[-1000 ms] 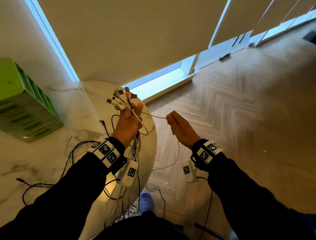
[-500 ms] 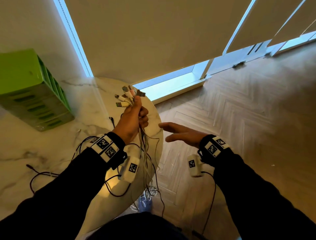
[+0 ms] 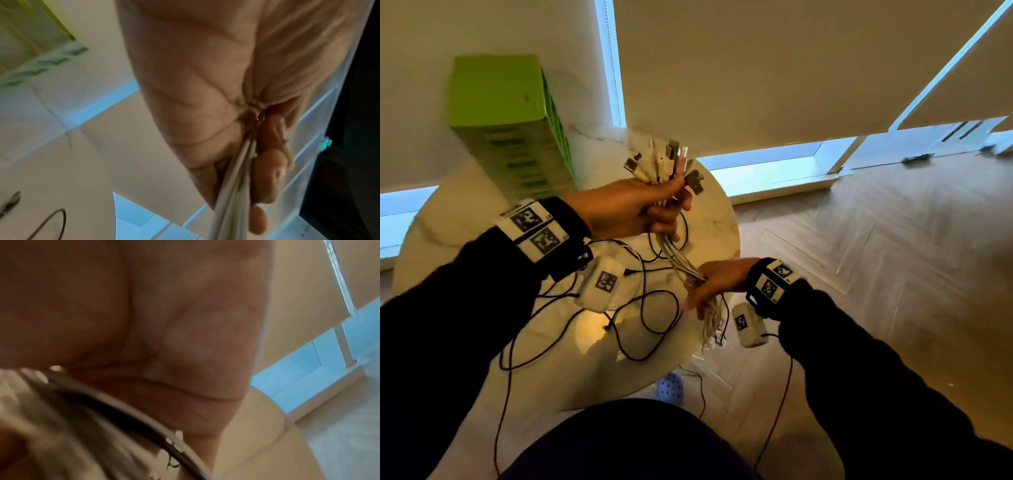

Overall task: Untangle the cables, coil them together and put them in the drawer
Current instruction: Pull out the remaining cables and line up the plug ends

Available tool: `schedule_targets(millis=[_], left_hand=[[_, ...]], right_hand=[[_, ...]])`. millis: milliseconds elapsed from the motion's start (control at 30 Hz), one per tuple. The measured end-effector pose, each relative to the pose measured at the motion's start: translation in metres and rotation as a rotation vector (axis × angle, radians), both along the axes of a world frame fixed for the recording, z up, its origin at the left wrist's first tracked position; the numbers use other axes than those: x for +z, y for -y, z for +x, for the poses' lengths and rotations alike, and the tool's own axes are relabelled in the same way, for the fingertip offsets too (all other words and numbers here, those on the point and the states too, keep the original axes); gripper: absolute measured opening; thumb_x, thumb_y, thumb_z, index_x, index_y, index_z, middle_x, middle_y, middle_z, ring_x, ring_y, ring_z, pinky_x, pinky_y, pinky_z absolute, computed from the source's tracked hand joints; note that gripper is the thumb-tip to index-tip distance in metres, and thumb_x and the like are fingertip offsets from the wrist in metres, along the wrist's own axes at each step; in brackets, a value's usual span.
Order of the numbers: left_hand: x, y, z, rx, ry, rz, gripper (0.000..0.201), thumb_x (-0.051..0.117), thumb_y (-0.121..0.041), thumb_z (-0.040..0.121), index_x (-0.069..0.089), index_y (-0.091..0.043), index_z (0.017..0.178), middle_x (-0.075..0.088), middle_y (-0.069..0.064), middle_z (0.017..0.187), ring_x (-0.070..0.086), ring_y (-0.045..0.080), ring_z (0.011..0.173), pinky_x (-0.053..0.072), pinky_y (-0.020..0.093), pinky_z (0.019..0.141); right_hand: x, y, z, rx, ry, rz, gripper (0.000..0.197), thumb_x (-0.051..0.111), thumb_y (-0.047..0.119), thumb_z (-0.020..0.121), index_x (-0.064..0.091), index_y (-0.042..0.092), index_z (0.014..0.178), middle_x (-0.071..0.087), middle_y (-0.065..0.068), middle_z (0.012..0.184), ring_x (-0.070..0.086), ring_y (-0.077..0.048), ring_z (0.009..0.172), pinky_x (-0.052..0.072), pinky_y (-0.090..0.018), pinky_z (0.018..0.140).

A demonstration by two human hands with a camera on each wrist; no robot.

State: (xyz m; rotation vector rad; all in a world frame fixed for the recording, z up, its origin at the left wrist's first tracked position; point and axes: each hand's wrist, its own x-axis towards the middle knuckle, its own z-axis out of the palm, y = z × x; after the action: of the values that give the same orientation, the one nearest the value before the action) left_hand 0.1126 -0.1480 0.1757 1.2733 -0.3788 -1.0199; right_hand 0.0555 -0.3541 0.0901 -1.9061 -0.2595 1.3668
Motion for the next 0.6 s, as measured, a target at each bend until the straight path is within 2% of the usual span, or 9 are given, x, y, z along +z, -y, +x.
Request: schedule_targets(millis=[100,167,233,300,400,467,533,600], left_hand=[[0.012,-0.032,0.01,0.177,-0.001,-0.085,0.032,0.037,-0.036,0.105,0.058,-0.014,0.094,0.034,-0.005,0.061,0.046,0.014,0.062,0.051,0.039,0.097],[0.016,-0.052,0.015,0.283,0.004,-0.154,0.027,0.038,-0.034,0.105,0.053,-0.017,0.09,0.037,-0.005,0.065,0.049,0.015,0.067,0.05,0.041,0.101],[0.019,-0.07,0.019,0.354,0.031,-0.2,0.022,0.04,-0.033,0.103,0.047,-0.019,0.087,0.04,-0.005,0.068,0.051,0.015,0.072,0.049,0.04,0.103],[0.021,-0.088,0.021,0.433,0.072,-0.224,0.018,0.048,-0.033,0.098,0.044,-0.021,0.085,0.042,-0.005,0.07,0.051,0.014,0.073,0.049,0.039,0.101],[0.016,-0.106,0.023,0.636,0.14,-0.278,0.018,0.052,-0.03,0.098,0.047,-0.024,0.081,0.042,-0.007,0.069,0.045,0.012,0.068,0.051,0.032,0.086],[0.008,-0.113,0.028,0.904,0.164,-0.292,0.02,0.049,-0.026,0.101,0.048,-0.025,0.082,0.039,-0.008,0.068,0.04,0.01,0.064,0.047,0.028,0.072],[-0.003,-0.118,0.033,1.21,0.148,-0.252,0.02,0.049,-0.024,0.105,0.046,-0.023,0.085,0.038,-0.008,0.065,0.037,0.007,0.058,0.04,0.025,0.062],[-0.015,-0.124,0.034,1.384,0.18,-0.121,0.018,0.047,-0.028,0.107,0.043,-0.022,0.09,0.037,-0.009,0.062,0.037,0.004,0.054,0.036,0.023,0.056]], right_hand=[[-0.006,0.009,0.022,-0.11,0.201,-0.182,0.039,0.07,0.036,0.091,0.06,0.01,0.063,0.066,-0.009,0.066,0.066,-0.017,0.066,0.049,-0.026,0.072],[-0.01,0.004,0.034,-0.235,0.343,-0.266,0.044,0.069,0.043,0.09,0.061,0.011,0.062,0.067,-0.007,0.061,0.065,-0.015,0.057,0.047,-0.026,0.066],[-0.014,-0.005,0.041,-0.357,0.493,-0.351,0.047,0.064,0.051,0.09,0.061,0.012,0.063,0.066,-0.006,0.059,0.066,-0.018,0.058,0.046,-0.026,0.062],[-0.018,-0.021,0.044,-0.415,0.636,-0.442,0.045,0.057,0.054,0.091,0.059,0.016,0.067,0.067,-0.007,0.067,0.065,-0.025,0.067,0.043,-0.028,0.062],[-0.025,-0.055,0.036,-0.325,0.759,-0.502,0.035,0.049,0.05,0.092,0.057,0.02,0.078,0.068,-0.014,0.092,0.062,-0.033,0.083,0.041,-0.032,0.067],[-0.029,-0.085,0.025,-0.241,0.775,-0.463,0.035,0.048,0.049,0.093,0.061,0.017,0.086,0.068,-0.015,0.093,0.065,-0.036,0.084,0.044,-0.033,0.066],[-0.033,-0.115,0.012,-0.084,0.798,-0.432,0.034,0.046,0.048,0.095,0.057,0.017,0.087,0.065,-0.013,0.088,0.065,-0.036,0.084,0.044,-0.033,0.064],[-0.04,-0.143,0.0,0.091,0.799,-0.406,0.038,0.043,0.049,0.098,0.056,0.015,0.089,0.062,-0.012,0.086,0.065,-0.034,0.085,0.042,-0.033,0.064]])
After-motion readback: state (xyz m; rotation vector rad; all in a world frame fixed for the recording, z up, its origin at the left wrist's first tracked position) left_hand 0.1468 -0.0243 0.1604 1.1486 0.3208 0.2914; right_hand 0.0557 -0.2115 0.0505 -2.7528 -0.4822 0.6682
